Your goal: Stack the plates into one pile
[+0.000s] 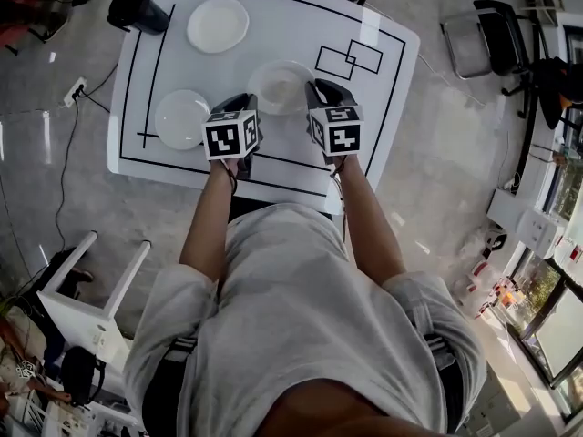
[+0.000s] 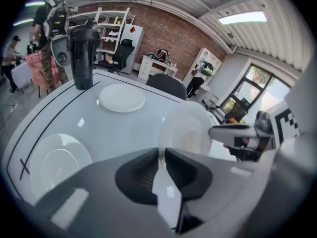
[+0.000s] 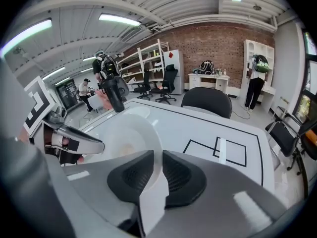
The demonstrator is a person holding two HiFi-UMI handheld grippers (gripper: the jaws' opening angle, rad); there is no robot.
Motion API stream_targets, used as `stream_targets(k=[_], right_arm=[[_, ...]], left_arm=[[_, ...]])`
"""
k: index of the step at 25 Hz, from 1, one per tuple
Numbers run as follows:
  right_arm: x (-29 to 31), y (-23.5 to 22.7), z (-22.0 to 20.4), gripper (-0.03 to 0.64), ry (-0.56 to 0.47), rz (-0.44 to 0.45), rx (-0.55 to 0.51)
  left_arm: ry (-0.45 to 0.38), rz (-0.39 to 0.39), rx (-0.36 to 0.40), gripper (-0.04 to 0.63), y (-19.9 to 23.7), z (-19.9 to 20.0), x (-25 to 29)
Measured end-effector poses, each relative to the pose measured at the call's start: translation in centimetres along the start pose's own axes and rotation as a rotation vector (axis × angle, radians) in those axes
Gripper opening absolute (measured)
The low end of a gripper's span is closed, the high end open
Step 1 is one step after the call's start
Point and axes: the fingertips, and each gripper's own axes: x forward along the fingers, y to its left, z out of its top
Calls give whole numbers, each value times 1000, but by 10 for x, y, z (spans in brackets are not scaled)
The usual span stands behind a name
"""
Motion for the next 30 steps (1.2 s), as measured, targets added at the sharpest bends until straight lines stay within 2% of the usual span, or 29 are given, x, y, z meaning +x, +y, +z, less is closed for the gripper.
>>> stream_targets(k=[7, 17, 30], right_arm=[[-19, 26, 20, 58, -68, 49, -60], [-51, 60, 16, 55, -104, 124, -144], [-32, 85, 61, 54, -128, 119, -146]], left_arm=[[-98, 59, -40, 41, 5, 5, -42], [-161, 129, -109, 43, 6, -21, -85], [-167, 105, -88, 43, 44, 21, -97]])
